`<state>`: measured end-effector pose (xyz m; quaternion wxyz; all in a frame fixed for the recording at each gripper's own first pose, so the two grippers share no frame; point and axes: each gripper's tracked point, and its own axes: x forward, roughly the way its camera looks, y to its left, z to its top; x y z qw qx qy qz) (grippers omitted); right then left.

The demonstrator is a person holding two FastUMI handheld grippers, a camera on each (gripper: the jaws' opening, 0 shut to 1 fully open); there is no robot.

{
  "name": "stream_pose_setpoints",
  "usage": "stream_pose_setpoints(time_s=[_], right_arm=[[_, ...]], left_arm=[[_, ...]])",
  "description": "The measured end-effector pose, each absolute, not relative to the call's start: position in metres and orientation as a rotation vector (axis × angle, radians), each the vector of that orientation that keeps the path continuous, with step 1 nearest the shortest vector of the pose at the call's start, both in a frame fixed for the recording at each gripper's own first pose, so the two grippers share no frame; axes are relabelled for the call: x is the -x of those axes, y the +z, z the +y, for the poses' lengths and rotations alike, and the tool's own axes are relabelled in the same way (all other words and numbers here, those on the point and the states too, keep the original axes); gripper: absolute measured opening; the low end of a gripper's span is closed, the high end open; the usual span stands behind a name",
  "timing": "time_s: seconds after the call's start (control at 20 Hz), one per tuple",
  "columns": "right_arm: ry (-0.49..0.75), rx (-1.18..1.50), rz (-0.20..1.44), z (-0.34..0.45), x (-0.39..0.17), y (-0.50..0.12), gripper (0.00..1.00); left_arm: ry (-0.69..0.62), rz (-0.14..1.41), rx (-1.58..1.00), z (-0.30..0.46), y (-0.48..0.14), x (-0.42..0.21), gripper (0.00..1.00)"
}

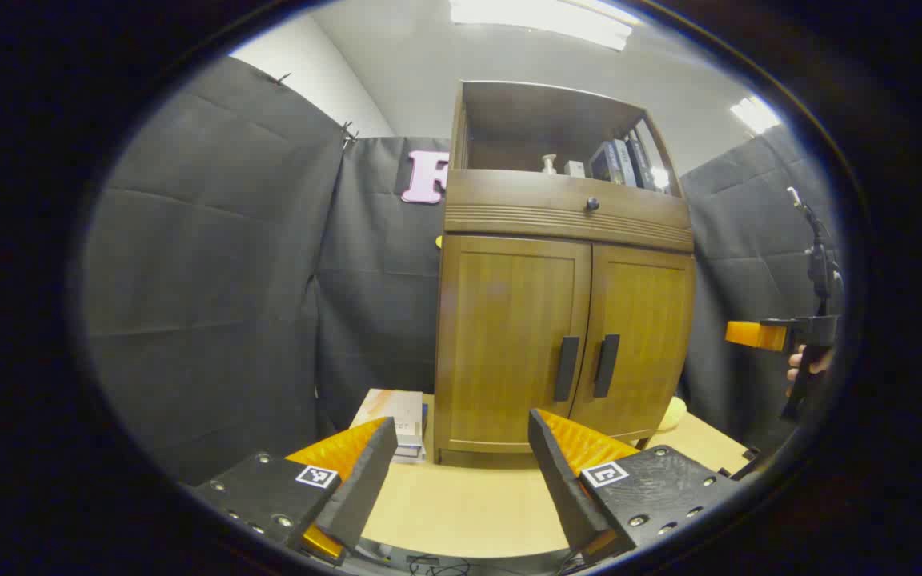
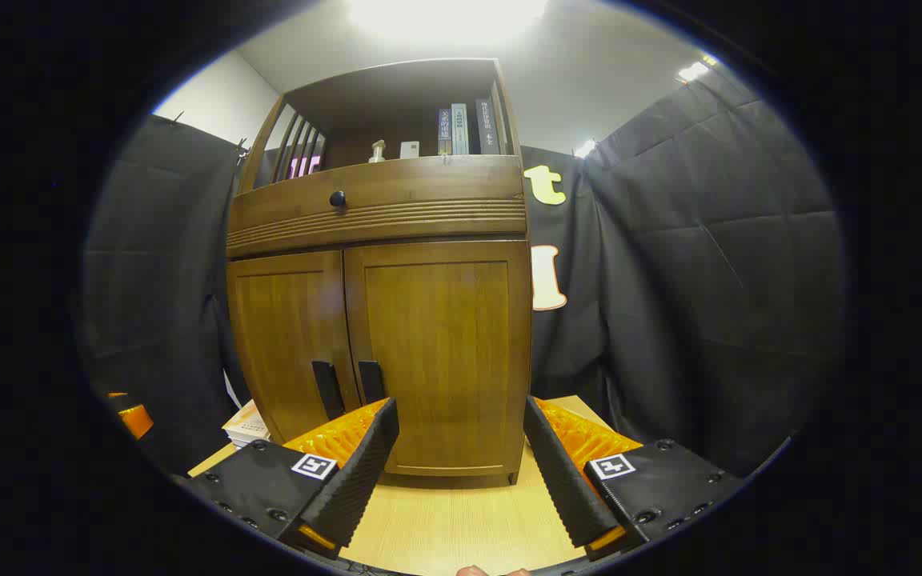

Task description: Open the right door of the double-door shoe cabinet with the right hand, and open the left door with the left hand.

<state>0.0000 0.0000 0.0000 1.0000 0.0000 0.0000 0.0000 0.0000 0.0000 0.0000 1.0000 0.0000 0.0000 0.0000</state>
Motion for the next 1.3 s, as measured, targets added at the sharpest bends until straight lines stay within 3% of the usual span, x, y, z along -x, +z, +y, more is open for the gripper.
stream_pose_setpoints(time_s=[0.95,1.3], right_arm=[[0.090,-0.037,0.015,0.032,-0.030,-0.002,0.99],[0.155,-0.043,0.040,0.061,-0.072,-0.003,0.92]], left_arm=[[0.037,0.017,-0.017,-0.001,-0.013,0.008,0.94],[0.127,0.050,0.007,0.002,-0.020,0.015,0.94]])
